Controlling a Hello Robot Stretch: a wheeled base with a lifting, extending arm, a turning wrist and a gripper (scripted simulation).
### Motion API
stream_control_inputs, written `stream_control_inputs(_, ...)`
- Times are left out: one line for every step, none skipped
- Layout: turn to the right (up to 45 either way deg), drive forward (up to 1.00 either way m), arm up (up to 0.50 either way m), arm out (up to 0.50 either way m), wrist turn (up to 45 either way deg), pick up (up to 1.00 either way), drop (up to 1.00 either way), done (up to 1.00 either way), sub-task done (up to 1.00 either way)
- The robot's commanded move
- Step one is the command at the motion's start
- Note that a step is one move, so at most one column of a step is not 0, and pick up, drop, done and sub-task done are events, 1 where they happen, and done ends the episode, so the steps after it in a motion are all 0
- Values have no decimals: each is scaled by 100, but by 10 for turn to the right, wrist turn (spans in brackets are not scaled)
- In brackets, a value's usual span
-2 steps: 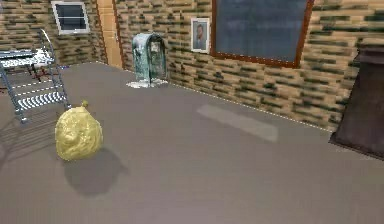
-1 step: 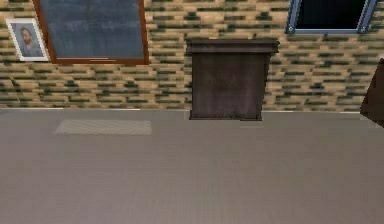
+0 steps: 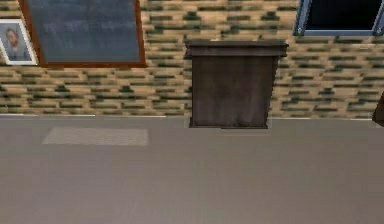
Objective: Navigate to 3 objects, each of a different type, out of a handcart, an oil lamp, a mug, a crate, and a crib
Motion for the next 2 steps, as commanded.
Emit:
stream_control_inputs(-450,0,0,0,0,0,0,0,0)
stream_control_inputs(-390,0,0,0,0,0,0,0,0)
